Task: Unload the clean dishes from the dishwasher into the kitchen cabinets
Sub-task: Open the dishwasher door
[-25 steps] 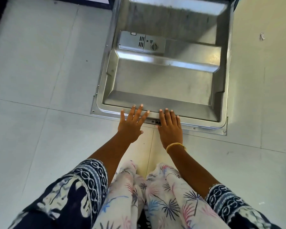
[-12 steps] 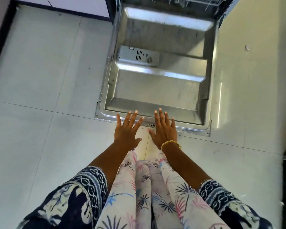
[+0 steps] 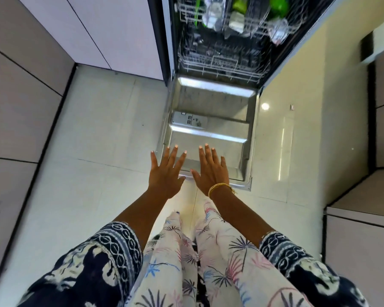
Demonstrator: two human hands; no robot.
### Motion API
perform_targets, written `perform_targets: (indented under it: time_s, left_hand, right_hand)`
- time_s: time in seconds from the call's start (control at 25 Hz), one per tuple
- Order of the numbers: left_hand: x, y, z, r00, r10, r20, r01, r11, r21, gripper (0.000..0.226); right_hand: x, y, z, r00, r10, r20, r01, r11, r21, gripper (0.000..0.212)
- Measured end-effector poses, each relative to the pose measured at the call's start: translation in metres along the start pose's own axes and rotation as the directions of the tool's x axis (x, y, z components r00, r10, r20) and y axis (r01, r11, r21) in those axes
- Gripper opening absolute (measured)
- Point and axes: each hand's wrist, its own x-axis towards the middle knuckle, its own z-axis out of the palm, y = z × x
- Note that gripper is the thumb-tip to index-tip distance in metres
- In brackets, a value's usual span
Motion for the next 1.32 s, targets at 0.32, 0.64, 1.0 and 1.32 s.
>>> perform_targets:
  time_s: [0.32,0.64,1.0,1.32]
  left_hand:
    - [0.056,-0.084,-0.073,0.998,0.029,0.049,-0.03,0.999,0.011,0.08]
    - [0.159,-0.207,-0.135,0.977,0.211,0.039,-0.213,0.976,0.053,0.076]
    - [0.325,-0.24,-0.174,0.952,0.287,0.104,-0.284,0.958,-0.045,0.076]
    - [0.481,-0.209,-0.167,0.914,0.386,0.121,-0.38,0.922,-0.076,0.077]
  right_hand:
    - [0.064,-0.066,-0.087,0.988,0.153,-0.038,-0.148,0.983,0.111,0.073]
    - [0.171,-0.134,-0.149,0.943,0.32,-0.09,-0.298,0.933,0.2,0.076]
    - [0.316,-0.113,-0.203,0.88,0.473,-0.048,-0.434,0.839,0.327,0.077]
    - [0.463,-0.018,-0.241,0.641,0.675,0.366,-0.552,0.074,0.83,0.062]
